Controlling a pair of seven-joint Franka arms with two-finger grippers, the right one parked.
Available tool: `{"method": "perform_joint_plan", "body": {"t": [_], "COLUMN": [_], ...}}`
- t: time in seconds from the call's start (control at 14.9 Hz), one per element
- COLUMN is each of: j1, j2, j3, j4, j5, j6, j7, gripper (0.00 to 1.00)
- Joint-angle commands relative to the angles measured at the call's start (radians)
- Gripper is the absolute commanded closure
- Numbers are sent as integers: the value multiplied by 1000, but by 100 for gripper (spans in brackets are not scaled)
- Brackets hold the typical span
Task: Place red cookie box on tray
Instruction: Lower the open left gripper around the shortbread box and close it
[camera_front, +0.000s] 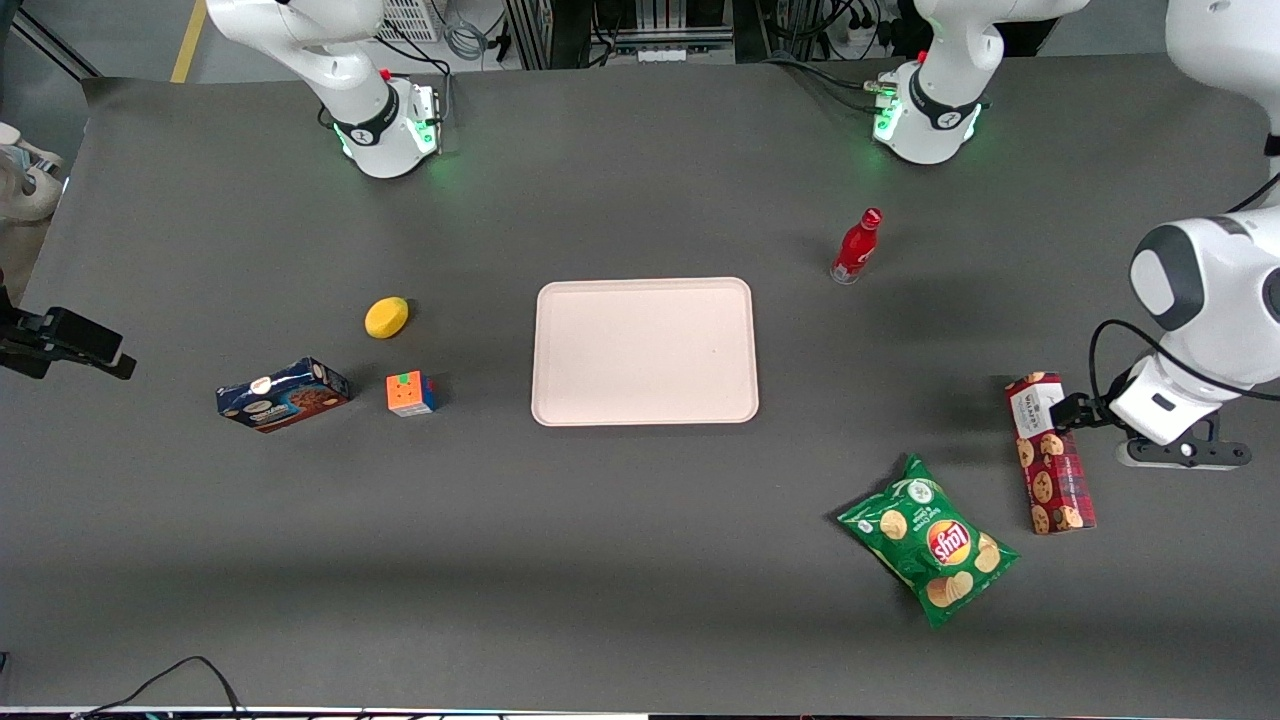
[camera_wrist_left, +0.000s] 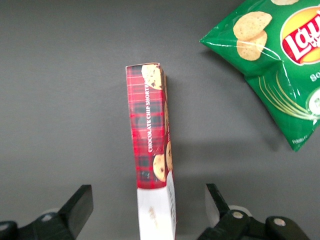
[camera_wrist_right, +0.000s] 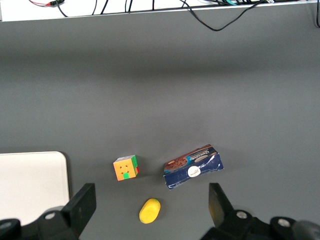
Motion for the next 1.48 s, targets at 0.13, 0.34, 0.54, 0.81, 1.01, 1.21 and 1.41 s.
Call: {"method": "perform_joint_plan", "body": {"t": [0.13, 0.34, 0.54, 0.81, 1.01, 1.21, 1.41], "j1": [6, 17, 21, 20, 20, 11, 11], "j2": [90, 141, 200, 239, 242, 236, 228], "j3": [5, 5, 5, 4, 4, 2, 2], "j4": [-24, -24, -20, -6, 8, 41, 126], "j5": [-91, -91, -102, -149, -148, -146, -145], "j6": [120, 176, 200, 198, 180, 132, -29], "j7": [49, 55, 55, 50, 50, 49, 46], "gripper": [0, 0, 0, 0, 29, 98, 100]}}
